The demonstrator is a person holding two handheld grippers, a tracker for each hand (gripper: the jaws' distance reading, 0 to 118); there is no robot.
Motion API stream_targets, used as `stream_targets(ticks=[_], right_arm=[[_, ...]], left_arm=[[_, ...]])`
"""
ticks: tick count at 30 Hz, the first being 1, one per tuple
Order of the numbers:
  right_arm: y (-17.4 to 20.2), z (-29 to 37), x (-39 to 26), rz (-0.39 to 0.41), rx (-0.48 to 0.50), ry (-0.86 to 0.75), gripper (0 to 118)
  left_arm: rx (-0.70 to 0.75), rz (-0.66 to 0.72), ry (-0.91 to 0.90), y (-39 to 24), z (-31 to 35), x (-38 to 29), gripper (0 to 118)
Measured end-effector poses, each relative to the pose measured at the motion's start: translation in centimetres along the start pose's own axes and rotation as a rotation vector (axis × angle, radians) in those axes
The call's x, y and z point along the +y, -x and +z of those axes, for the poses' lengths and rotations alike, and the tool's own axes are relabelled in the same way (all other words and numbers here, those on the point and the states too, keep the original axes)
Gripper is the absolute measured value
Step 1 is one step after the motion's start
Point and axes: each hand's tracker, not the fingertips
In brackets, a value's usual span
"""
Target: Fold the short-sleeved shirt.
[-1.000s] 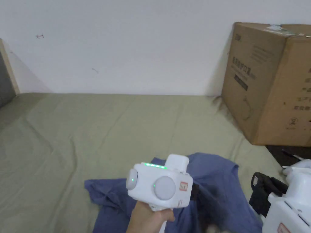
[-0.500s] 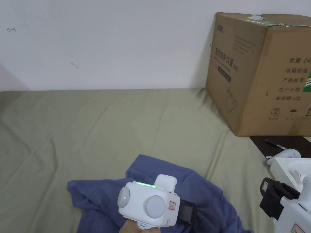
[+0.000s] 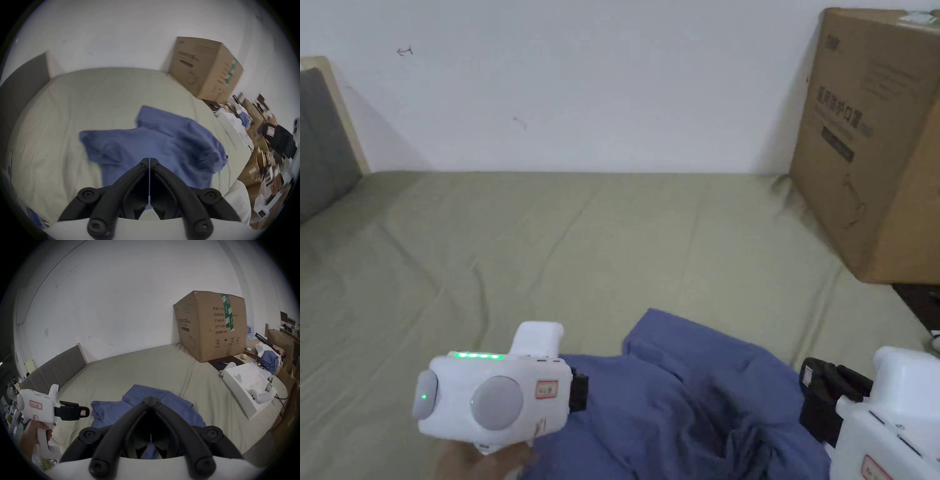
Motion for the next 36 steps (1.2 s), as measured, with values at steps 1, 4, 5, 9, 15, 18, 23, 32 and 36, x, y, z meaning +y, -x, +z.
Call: stream_targets(ticks=[1, 4, 5, 9, 15, 18, 23, 32, 36], right_arm=[[0.3, -0.4, -0.2, -0.001, 0.008, 0.006, 0], [1.2, -1.7, -0.6, 0.011, 0.022, 0.033, 0], [1.4, -2.1, -0.7, 0.015, 0.025, 0.043, 0], [1.8, -3.7, -1.1, 0.035, 0.034, 0.082, 0], [1.3, -5.6, -1.4, 0.042, 0.015, 0.116, 0], [0.3, -6.8, -1.4, 0.001, -0.002, 0.135, 0], [-0.7, -8.1, -1.7, 0.005, -0.04, 0.163, 0], [-1.9, -8.9, -2.6, -0.038, -0.058, 0.207, 0], [-2.4, -8.9, -2.3, -0.046, -0.053, 0.21, 0]], left_arm=[[0.032, 0.012, 0.002, 1.4, -0.1, -0.1, 0], [0.053, 0.058, 0.021, 4.3, -1.3, -0.5, 0], [0.049, 0.077, 0.025, 5.4, -1.9, -0.3, 0], [0.115, 0.086, 0.043, 8.4, -5.1, 1.4, 65], [0.158, 0.108, 0.083, 10.5, -11.0, 5.2, 118], [0.196, 0.063, 0.128, 10.7, -14.3, 6.8, 118], [0.218, -0.063, 0.242, 9.5, -18.1, 6.0, 114], [0.283, -0.148, 0.197, 7.3, -17.6, 5.4, 62], [0.316, -0.206, 0.189, 6.4, -17.0, 5.7, 4]])
